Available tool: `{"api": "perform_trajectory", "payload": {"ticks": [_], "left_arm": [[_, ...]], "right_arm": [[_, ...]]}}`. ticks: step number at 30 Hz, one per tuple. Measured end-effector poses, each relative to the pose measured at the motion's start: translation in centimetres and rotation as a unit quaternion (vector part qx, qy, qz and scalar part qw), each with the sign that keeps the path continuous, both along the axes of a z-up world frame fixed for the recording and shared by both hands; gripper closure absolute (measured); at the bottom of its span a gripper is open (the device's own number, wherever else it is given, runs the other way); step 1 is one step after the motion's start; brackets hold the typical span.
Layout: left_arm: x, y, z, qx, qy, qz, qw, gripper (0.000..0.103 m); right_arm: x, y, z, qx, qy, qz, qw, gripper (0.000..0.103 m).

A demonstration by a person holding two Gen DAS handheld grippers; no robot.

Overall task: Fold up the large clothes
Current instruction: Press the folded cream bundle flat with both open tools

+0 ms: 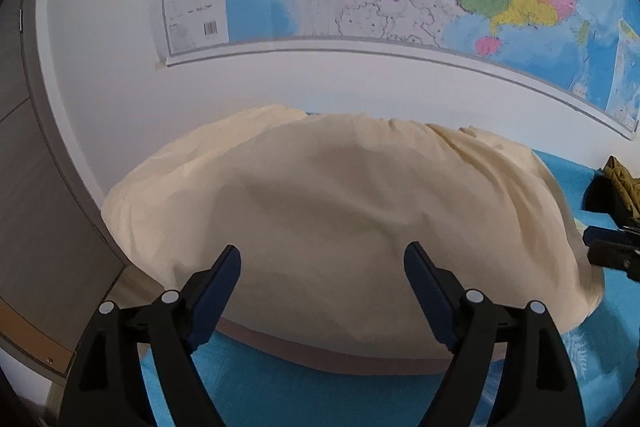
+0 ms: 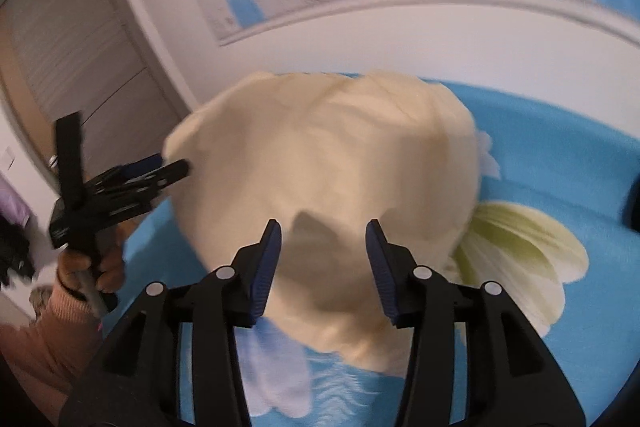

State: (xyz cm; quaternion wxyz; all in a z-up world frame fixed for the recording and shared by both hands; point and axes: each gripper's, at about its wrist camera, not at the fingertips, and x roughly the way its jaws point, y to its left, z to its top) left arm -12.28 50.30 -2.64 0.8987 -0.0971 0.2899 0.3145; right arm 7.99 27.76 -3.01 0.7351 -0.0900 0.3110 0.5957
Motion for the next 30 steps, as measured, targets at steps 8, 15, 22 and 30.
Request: {"api": "perform_trajectory", "payload": {"ticks": [8, 15, 22, 30], "left_arm": [[-0.8, 4.5, 0.3, -0.014, -0.009, 0.054, 0.9984, 0.022], [-2.1, 10.8, -1.5, -0.08, 0.003, 0.105, 0.9913, 0.028], [-2.1, 12.2, -2.6, -0.118, -0.001, 0.093, 0.9886, 0.026], [-2.8, 3.6, 0.7, -0.042, -0.04, 0.052, 0.997, 0.027]], "right_arm": [[-3.1, 3.7, -3.5, -0.088, -0.062, 0.043, 0.993, 0.054], [-2.3, 2.4, -0.6, -0.032, -0.055, 0.034, 0.997, 0.053], [0.7, 3.8, -2.8, -0.048, 0.016, -0.002, 0.999, 0.049], [-1.4, 1.7, -1.8, -0.026, -0.01, -0.007, 1.0, 0.047]]}}
